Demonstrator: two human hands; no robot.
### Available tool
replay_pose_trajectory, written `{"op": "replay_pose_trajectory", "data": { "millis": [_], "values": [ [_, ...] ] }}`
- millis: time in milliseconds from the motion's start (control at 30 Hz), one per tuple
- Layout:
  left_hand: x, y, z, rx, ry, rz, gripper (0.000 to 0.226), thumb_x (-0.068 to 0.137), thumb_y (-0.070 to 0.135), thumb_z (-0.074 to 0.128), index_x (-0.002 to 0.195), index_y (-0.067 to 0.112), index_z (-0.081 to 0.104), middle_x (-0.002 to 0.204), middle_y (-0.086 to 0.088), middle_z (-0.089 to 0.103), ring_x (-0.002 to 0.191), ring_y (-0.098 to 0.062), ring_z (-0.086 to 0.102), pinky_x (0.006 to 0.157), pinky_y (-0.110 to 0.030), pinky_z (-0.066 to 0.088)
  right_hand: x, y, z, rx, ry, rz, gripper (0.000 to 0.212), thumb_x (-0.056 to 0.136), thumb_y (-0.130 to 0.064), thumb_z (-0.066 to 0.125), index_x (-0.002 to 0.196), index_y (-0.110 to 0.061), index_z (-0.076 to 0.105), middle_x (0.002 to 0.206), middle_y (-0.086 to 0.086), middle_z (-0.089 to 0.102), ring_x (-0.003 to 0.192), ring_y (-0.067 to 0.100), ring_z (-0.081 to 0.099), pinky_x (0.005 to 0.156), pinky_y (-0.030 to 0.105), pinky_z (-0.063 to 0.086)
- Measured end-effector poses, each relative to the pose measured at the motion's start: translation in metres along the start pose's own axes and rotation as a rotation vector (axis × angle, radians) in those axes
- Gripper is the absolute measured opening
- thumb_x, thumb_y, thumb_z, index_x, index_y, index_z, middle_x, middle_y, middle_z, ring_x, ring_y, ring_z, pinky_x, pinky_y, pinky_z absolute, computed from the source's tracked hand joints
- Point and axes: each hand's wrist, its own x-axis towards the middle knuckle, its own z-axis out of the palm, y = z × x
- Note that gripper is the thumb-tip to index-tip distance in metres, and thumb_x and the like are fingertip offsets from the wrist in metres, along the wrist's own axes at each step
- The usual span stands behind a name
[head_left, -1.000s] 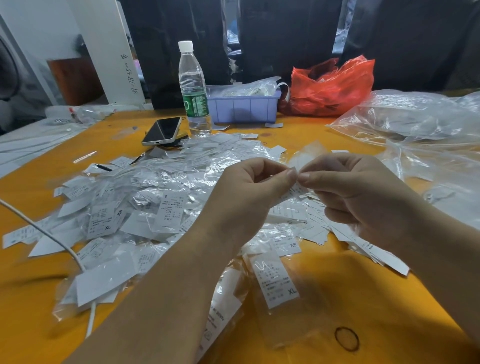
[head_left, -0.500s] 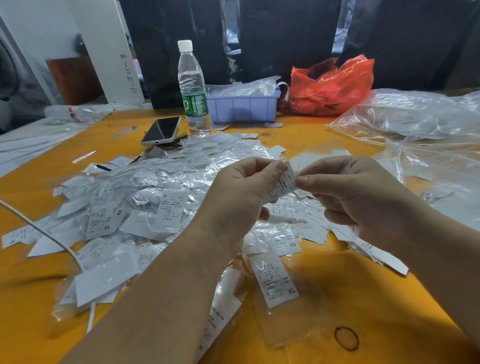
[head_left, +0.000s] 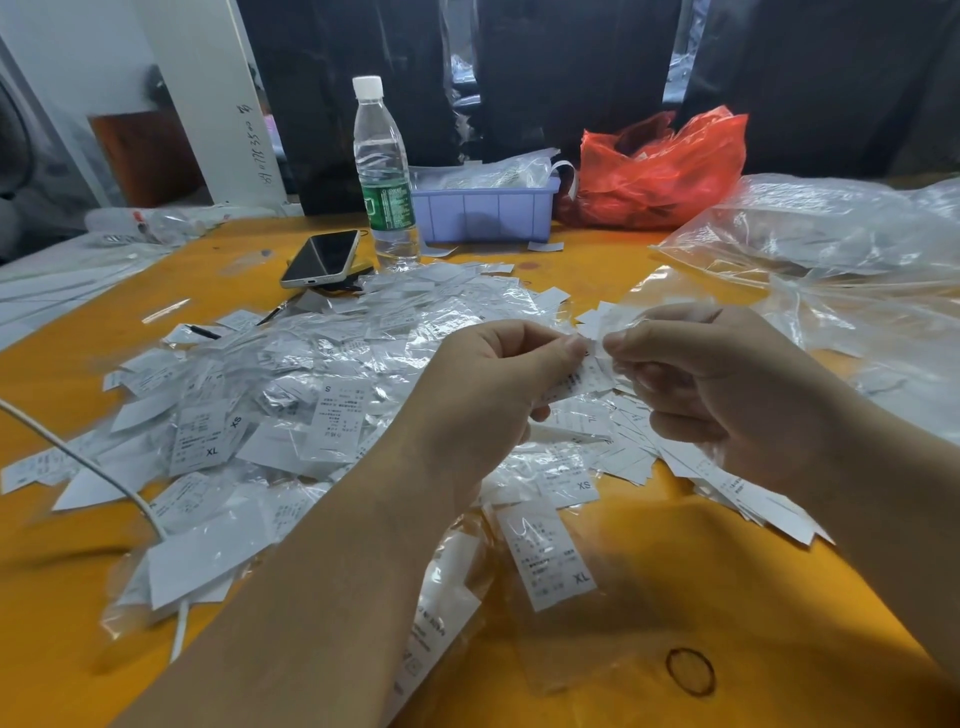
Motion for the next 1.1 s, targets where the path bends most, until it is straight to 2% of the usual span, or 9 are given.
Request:
{"op": "replay_pose_trajectory", "data": {
  "millis": [333, 433, 533, 600, 667, 733, 900, 1000, 1100],
  "values": [
    [-0.0006, 0.0003, 0.0001, -0.002, -0.094, 0.033, 0.015, 0.086, 0.019, 0.07, 0.072, 0.014, 0.07, 0.056, 0.0, 0.051, 0.045, -0.009, 0.04, 0.043, -0.018, 0.034, 0.0013, -0.0002, -0.0014, -0.026, 0.007, 0.013, 0.048, 0.087, -0.01, 0.059, 0.04, -0.021, 0.051, 0.047, 0.004, 0.023, 0.042, 0.014, 0.014, 0.036, 0.017, 0.018],
    [-0.0005, -0.0002, 0.0004, 0.014, -0.074, 0.032, 0.014, 0.086, 0.019, 0.07, 0.073, 0.012, 0.069, 0.053, 0.003, 0.051, 0.045, -0.008, 0.039, 0.043, -0.017, 0.033, 0.0012, 0.0002, -0.0021, -0.033, -0.006, 0.028, 0.047, 0.086, -0.007, 0.058, 0.042, -0.02, 0.05, 0.046, 0.002, 0.023, 0.041, 0.013, 0.014, 0.037, 0.017, 0.018],
    [0.0002, -0.0015, 0.0, 0.024, -0.029, 0.028, 0.014, 0.086, 0.018, 0.069, 0.075, 0.011, 0.07, 0.051, 0.007, 0.052, 0.044, -0.006, 0.04, 0.042, -0.015, 0.033, 0.0008, 0.0006, -0.0036, -0.06, -0.032, 0.028, 0.033, 0.084, -0.003, 0.058, 0.054, -0.007, 0.043, 0.048, 0.002, 0.022, 0.043, 0.013, 0.013, 0.038, 0.017, 0.017],
    [0.0004, -0.0021, -0.0004, 0.021, -0.004, 0.025, 0.014, 0.087, 0.017, 0.069, 0.075, 0.011, 0.07, 0.051, 0.007, 0.053, 0.043, -0.004, 0.041, 0.042, -0.014, 0.034, 0.0009, 0.0, -0.0037, -0.077, -0.047, 0.021, 0.021, 0.082, -0.002, 0.059, 0.069, 0.009, 0.047, 0.049, 0.003, 0.022, 0.044, 0.014, 0.012, 0.039, 0.017, 0.016],
    [0.0002, -0.002, -0.0003, 0.017, 0.004, 0.026, 0.014, 0.088, 0.016, 0.069, 0.075, 0.011, 0.069, 0.05, 0.008, 0.053, 0.043, -0.004, 0.041, 0.042, -0.014, 0.034, 0.0009, -0.0001, -0.0028, -0.079, -0.053, 0.022, 0.02, 0.082, -0.001, 0.059, 0.085, 0.018, 0.051, 0.048, 0.002, 0.024, 0.043, 0.013, 0.013, 0.038, 0.017, 0.016],
    [-0.0002, -0.0016, 0.0, 0.011, 0.004, 0.034, 0.014, 0.088, 0.015, 0.068, 0.075, 0.009, 0.068, 0.049, 0.01, 0.052, 0.042, -0.003, 0.04, 0.042, -0.013, 0.033, 0.001, -0.0002, -0.0025, -0.084, -0.057, 0.025, 0.024, 0.082, -0.001, 0.06, 0.09, 0.019, 0.051, 0.048, 0.003, 0.024, 0.043, 0.012, 0.013, 0.037, 0.016, 0.017],
    [-0.0004, -0.0014, 0.0001, 0.016, 0.02, 0.06, 0.013, 0.09, 0.017, 0.066, 0.08, 0.008, 0.069, 0.05, 0.01, 0.052, 0.043, -0.003, 0.041, 0.043, -0.014, 0.034, 0.002, 0.0004, -0.0024, -0.098, -0.058, 0.028, 0.024, 0.084, -0.002, 0.059, 0.089, 0.02, 0.05, 0.047, 0.002, 0.023, 0.04, 0.011, 0.015, 0.036, 0.016, 0.019],
    [-0.0002, -0.0016, -0.0002, 0.019, 0.025, 0.08, 0.014, 0.09, 0.02, 0.066, 0.084, 0.008, 0.069, 0.053, 0.013, 0.055, 0.045, -0.002, 0.045, 0.045, -0.013, 0.036, 0.0028, 0.0021, -0.0031, -0.098, -0.027, 0.021, 0.022, 0.084, -0.001, 0.059, 0.084, 0.019, 0.05, 0.052, 0.005, 0.02, 0.047, 0.016, 0.01, 0.037, 0.018, 0.018],
    [-0.0003, -0.0019, -0.0006, 0.007, 0.03, 0.089, 0.013, 0.09, 0.021, 0.067, 0.086, 0.009, 0.07, 0.055, 0.014, 0.057, 0.047, 0.0, 0.048, 0.046, -0.012, 0.037, 0.0028, 0.0026, -0.0035, -0.1, -0.02, 0.018, 0.017, 0.085, -0.001, 0.059, 0.07, 0.005, 0.051, 0.054, 0.006, 0.021, 0.05, 0.018, 0.009, 0.038, 0.018, 0.018]
  ]
}}
